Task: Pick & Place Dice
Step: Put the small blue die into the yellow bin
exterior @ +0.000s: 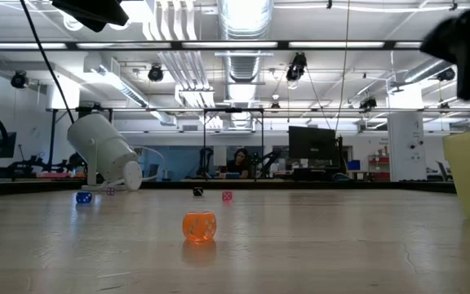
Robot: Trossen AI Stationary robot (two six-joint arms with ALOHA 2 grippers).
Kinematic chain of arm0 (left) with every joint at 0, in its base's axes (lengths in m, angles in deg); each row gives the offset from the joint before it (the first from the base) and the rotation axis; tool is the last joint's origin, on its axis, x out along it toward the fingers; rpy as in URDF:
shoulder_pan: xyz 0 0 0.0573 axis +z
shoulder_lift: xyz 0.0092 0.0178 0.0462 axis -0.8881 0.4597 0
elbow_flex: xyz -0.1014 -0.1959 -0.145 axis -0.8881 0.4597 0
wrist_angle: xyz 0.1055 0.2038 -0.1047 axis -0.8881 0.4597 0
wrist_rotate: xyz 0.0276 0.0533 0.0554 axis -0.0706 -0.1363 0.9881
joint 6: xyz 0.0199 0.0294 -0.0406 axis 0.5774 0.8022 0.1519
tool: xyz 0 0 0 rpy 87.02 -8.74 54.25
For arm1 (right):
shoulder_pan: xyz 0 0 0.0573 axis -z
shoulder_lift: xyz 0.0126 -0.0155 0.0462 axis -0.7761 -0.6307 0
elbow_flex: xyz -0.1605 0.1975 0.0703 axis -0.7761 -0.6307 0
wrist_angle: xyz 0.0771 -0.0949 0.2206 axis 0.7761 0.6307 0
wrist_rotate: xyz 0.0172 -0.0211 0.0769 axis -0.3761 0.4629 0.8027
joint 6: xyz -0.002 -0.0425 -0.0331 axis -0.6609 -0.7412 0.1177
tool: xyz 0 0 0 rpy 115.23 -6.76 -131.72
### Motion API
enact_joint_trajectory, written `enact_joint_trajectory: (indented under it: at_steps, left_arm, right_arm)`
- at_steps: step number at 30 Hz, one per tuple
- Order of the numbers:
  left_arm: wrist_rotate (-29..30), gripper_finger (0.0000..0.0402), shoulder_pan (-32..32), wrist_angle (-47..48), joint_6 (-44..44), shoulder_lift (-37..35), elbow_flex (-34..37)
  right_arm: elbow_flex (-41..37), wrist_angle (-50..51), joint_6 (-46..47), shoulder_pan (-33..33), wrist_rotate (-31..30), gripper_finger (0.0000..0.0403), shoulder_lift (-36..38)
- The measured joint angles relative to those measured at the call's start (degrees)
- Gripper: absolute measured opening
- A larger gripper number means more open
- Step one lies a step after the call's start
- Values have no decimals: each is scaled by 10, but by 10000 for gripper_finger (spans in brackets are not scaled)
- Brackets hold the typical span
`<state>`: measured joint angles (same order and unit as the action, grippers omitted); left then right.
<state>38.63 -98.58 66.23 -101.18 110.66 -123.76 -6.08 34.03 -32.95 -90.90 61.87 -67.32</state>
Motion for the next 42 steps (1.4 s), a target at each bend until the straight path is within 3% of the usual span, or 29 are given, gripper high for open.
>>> enact_joint_trajectory:
  at_steps: [4,9,15,23,31,42]
  left_arm:
    - [0,6,0,4,2,0,0]
    - [0,6,0,44,-41,0,0]
    - [5,6,0,75,-111,0,19]
    - [6,6,6,98,-134,0,45]
    - [-69,9,28,100,-143,0,49]
    - [-81,109,45,128,-166,0,49]
  right_arm:
    - [48,-4,-35,-9,-55,162,0]
    - [86,-7,-72,-22,-174,158,0]
    - [70,-44,-66,-24,-259,159,1]
    - [16,-118,-74,-24,-269,154,0]
    - [12,-130,-74,-24,-269,148,0]
    - [12,-140,-74,-24,-269,144,0]
